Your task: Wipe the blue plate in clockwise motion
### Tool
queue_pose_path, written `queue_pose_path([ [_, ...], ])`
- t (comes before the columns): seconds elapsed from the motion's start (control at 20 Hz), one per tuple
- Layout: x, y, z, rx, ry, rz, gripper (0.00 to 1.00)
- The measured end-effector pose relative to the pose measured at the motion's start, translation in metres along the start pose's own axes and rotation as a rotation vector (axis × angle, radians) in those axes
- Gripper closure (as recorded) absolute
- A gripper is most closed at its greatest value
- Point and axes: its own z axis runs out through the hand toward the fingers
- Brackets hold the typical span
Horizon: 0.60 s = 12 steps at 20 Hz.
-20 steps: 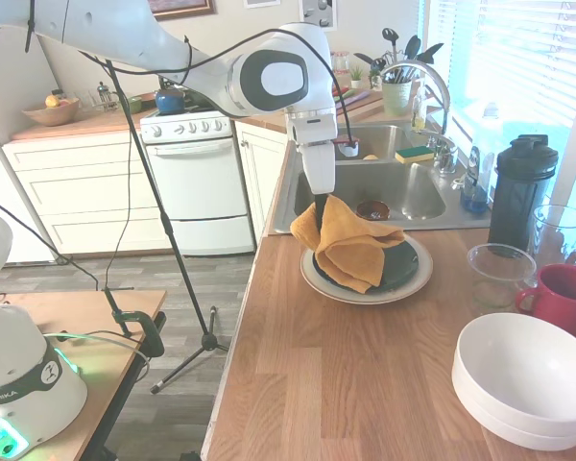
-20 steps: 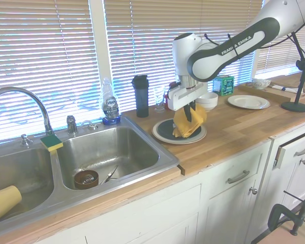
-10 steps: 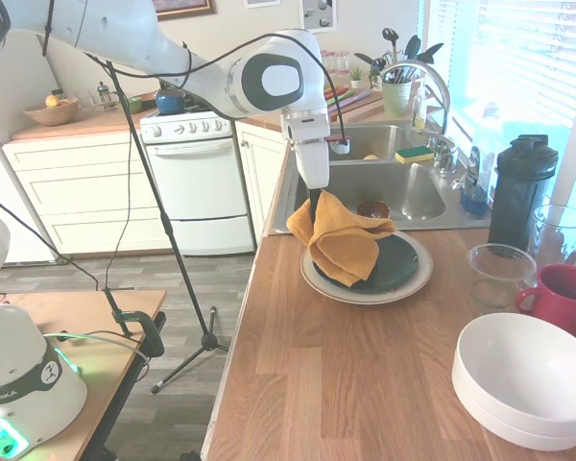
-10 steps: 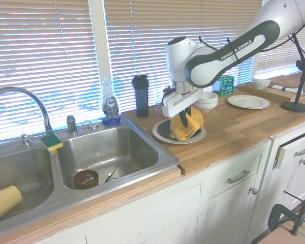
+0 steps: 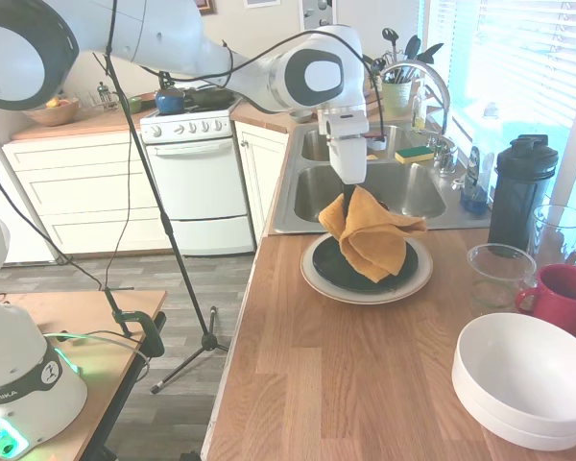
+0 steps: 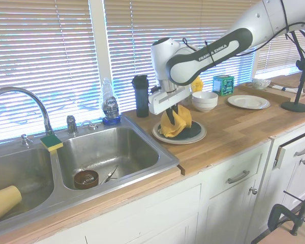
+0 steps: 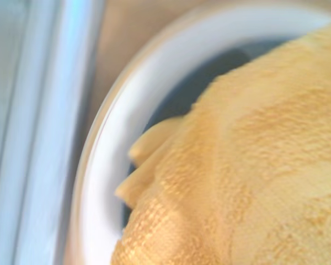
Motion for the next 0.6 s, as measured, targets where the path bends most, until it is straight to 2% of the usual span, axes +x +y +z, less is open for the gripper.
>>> queue_pose_path([
  [0.25, 0.041, -0.004, 0.009, -0.004, -0.014, 0.064, 1.0],
  [0.6, 0.086, 0.019, 0.023, -0.016, -0.037, 0.119, 1.0],
])
